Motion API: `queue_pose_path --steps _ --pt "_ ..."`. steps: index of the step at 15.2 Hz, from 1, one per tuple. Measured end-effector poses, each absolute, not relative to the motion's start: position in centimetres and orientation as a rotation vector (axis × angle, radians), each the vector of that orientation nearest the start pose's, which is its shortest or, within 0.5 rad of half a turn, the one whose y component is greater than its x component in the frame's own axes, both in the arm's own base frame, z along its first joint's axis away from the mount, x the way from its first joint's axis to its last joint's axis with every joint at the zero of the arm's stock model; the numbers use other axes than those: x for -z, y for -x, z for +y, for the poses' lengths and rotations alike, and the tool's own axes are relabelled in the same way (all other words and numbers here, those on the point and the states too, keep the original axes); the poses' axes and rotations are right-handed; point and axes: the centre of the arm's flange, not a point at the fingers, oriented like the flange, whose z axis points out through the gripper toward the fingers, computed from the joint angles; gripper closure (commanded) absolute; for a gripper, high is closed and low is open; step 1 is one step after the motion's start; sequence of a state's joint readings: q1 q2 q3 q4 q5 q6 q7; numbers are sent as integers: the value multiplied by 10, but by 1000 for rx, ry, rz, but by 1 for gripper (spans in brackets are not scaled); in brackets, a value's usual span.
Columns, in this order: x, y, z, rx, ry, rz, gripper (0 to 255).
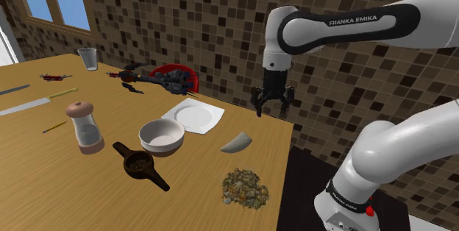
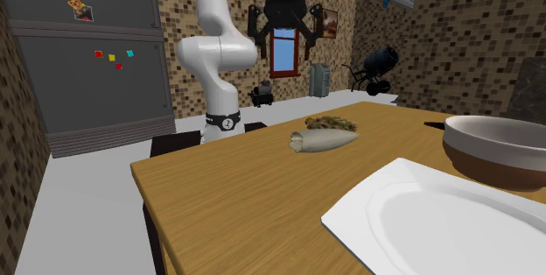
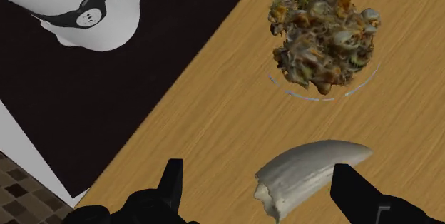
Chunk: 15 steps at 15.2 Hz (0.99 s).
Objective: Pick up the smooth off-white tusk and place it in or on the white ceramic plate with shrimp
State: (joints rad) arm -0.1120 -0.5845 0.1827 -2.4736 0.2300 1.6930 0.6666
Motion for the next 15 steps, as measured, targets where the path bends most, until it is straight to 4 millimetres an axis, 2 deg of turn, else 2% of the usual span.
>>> queue_pose_path --steps 5,9,11,15 --pt "-430 -393 53 -358 2641 1496 0" --pt "-397 -426 42 -352 2388 1827 0" --pt "-388 -435 39 -348 2314 1909 0" --pt "-368 -435 42 -347 2289 1935 0"
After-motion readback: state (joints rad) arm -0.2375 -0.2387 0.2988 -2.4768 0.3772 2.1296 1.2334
